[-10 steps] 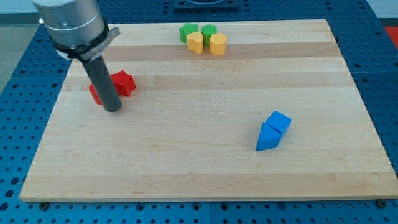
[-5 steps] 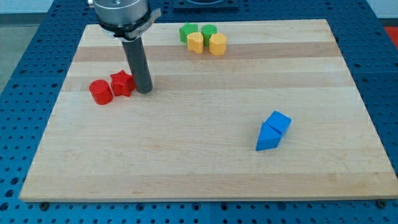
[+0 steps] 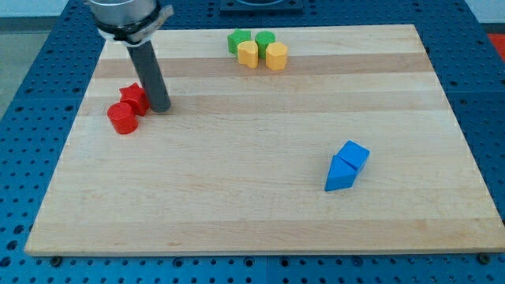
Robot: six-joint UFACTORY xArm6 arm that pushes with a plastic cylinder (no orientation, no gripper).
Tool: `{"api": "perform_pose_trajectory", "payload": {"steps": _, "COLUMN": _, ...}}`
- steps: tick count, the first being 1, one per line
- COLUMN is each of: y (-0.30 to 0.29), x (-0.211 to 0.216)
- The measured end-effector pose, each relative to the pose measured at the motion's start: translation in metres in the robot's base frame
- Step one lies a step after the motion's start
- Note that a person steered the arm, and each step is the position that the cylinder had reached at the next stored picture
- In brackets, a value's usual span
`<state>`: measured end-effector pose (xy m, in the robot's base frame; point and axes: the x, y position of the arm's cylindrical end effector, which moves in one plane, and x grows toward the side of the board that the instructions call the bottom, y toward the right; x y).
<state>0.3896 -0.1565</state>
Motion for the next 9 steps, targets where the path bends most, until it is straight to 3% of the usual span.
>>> {"api": "perform_pose_trajectory", "payload": {"steps": 2, "y": 0.126, "x": 0.009}}
{"api": "perform_pose_trajectory", "payload": {"steps": 5, "y": 0.335, "x": 0.055}}
{"api": "perform_pose_trajectory", "payload": {"steps": 7, "y": 0.355, "x": 0.125}}
{"api": "perform_pose_trajectory", "payload": {"steps": 9, "y": 0.33, "x": 0.141}}
